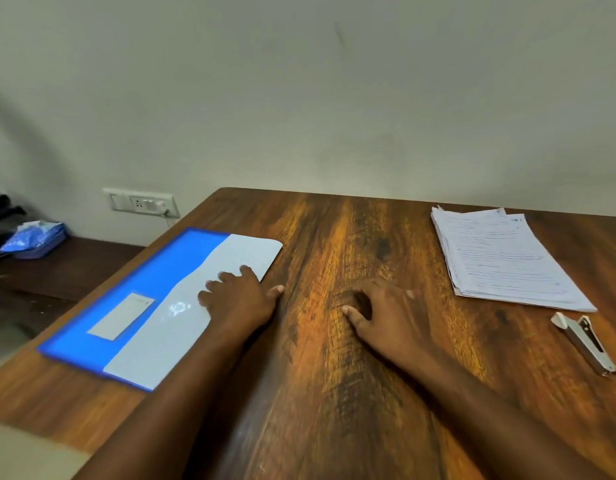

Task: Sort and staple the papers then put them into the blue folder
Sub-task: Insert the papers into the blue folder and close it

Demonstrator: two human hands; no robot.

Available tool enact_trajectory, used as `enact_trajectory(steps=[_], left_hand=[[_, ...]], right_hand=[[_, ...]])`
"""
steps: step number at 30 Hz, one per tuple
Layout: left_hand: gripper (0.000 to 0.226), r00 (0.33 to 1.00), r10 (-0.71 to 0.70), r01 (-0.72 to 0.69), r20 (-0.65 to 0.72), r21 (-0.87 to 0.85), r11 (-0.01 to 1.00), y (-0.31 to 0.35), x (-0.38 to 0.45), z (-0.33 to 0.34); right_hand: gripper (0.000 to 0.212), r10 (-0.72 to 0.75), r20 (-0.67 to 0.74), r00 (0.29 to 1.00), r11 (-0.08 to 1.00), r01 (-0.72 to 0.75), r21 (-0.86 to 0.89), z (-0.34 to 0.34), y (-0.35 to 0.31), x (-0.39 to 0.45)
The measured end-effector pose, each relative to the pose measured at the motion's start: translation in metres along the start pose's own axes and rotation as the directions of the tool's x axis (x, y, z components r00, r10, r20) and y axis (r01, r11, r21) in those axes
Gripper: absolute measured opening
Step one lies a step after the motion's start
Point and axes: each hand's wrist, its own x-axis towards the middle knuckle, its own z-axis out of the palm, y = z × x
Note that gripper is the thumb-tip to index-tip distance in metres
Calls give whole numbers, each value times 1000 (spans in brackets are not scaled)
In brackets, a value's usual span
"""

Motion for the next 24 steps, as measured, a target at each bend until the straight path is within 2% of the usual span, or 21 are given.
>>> enact_trajectory(steps=[7,12,16,20,24], left_hand=[[67,993,114,-111,-27,83,990,55,-22,3],[48,976,212,-210,-46,36,977,101,-40,6],[41,956,266,-274,-123,-50,960,130,-50,7],[44,927,345,-360,-150,-87,929,141,-53,7],[75,879,477,-477,-4,11,879,122,-40,11]], right_hand=[[40,17,-7,1000,999,-16,36,2,7,-3],[46,46,-35,998,998,-45,50,-2,19,-6],[50,45,-31,999,997,-43,61,-5,29,-11],[52,52,-39,998,992,-48,114,-7,39,-13],[64,48,-28,998,995,-46,84,-7,39,-15]])
